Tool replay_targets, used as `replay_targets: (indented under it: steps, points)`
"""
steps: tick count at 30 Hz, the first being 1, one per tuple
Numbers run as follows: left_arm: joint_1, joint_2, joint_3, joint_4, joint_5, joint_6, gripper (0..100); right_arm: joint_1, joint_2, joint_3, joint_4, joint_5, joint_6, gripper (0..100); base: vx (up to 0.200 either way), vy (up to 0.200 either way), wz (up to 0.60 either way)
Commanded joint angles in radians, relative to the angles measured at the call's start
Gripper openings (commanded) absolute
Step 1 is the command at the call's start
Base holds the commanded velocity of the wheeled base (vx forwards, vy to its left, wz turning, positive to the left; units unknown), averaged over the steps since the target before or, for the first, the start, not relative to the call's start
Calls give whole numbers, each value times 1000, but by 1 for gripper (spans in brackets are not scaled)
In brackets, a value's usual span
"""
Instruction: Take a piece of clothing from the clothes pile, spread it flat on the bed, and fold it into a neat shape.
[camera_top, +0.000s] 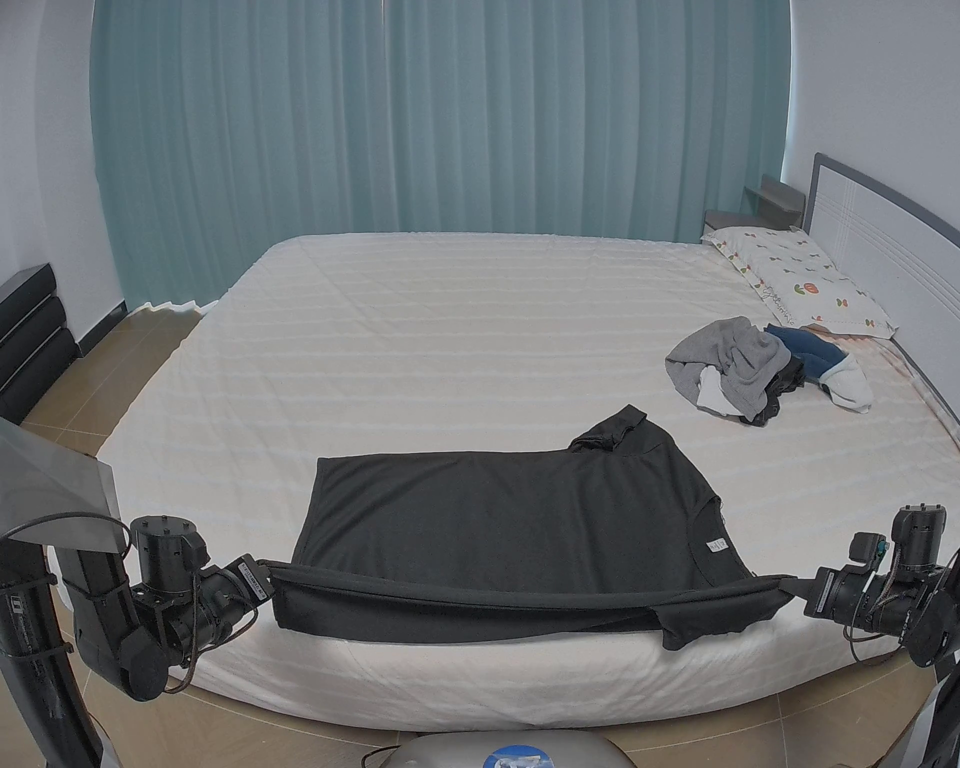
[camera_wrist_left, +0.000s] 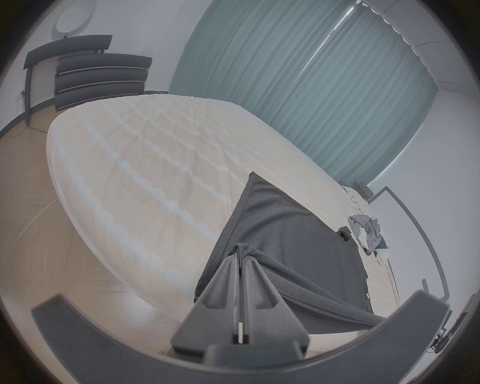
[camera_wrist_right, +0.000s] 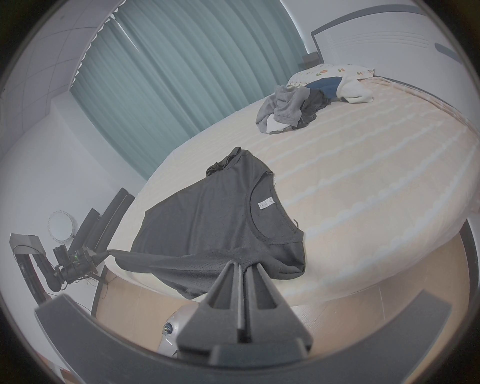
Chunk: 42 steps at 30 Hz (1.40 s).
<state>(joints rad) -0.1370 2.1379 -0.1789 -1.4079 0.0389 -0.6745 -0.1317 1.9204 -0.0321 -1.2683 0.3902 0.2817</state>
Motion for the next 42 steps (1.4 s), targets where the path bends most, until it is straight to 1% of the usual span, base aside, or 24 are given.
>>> replay_targets:
  steps: [1,7,11,14,16,20,24,26,30,35,39,42]
  points:
    - [0,-10,-2,-3,2,0,0,7,22,5,-6,1,4,0,0,0,0]
    - [2,-78,19,-2,6,9,0,7,-14,31,-29,2,8,0,0,0,0]
    - [7,-72,52,-5,15,105,0,11,-26,31,18,1,-1,0,0,0,0]
    - [4,-69,59,-5,44,115,0,27,-37,31,78,-1,-10,0,0,0,0]
    - [-4,-69,64,-3,49,115,0,32,-54,31,99,1,-13,0,0,0,0]
    - [-23,-56,64,-3,49,115,0,40,-51,28,84,1,-12,0,0,0,0]
    - [-26,-10,12,-3,53,111,0,37,-18,-2,69,-1,-3,0,0,0,0]
    - [-24,-7,10,-3,53,111,0,37,-17,-5,69,-1,-3,0,0,0,0]
    - [-23,63,-60,-5,56,93,0,37,46,-88,63,-30,1,0,0,0,0]
    - [-23,114,-140,-5,56,29,0,43,100,-160,64,-65,2,0,0,0,0]
    - [-23,151,-183,-5,58,21,0,43,146,-206,63,-67,4,0,0,0,0]
    - [-23,171,-194,-5,56,21,0,44,183,-246,61,-67,27,0,0,0,0]
